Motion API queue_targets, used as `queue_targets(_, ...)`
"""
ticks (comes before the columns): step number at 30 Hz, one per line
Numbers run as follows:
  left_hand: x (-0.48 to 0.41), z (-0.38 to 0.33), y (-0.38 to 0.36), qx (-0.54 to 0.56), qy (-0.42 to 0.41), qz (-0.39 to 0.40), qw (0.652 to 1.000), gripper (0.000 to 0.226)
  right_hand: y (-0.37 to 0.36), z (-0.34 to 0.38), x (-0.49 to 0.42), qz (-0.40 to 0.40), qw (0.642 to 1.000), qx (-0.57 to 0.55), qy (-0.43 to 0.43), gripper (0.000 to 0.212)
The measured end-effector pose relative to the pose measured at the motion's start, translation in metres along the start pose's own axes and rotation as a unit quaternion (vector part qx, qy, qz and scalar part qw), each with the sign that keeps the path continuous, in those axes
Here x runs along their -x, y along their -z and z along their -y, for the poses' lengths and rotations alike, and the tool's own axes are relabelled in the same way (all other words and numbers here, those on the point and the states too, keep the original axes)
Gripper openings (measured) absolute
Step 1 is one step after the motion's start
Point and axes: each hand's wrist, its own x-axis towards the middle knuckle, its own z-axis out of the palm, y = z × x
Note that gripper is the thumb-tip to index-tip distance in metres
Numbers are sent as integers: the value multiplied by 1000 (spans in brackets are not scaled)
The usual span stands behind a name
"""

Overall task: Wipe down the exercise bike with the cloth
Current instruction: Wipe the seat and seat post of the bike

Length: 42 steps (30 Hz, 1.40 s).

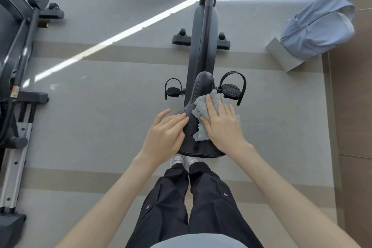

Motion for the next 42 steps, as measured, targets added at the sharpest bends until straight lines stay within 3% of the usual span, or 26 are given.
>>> queue_targets(5, 0, -1, 0, 2, 8, 0, 1000, 33, 15, 9, -61, -31, 999, -18, 2, 63)
queue_targets(10, 0, -4, 1, -1, 13, 3, 1000, 33, 32, 0, -116, -38, 980, -193, -9, 42)
queue_targets(15, 2, -9, 1, -16, 21, 13, 1000, 34, 17, -7, -81, -21, 945, -314, -87, 70)
queue_targets(17, 3, -11, 0, -15, 27, 14, 999, 35, 11, -11, -54, -6, 951, -293, -101, 72)
queue_targets(22, 6, -15, -1, -14, 37, 23, 999, 37, 3, -19, 7, 2, 995, -82, -57, 65)
queue_targets(28, 6, -14, -1, -18, 36, 14, 999, 37, -2, -18, 35, 1, 999, 11, -38, 63)
queue_targets(34, 6, -12, -2, -15, 36, 17, 999, 37, 5, 12, -47, -14, 997, -38, -64, 71)
queue_targets(42, 6, -14, -1, -21, 34, 12, 999, 33, 26, 0, -111, -48, 966, -242, -74, 40)
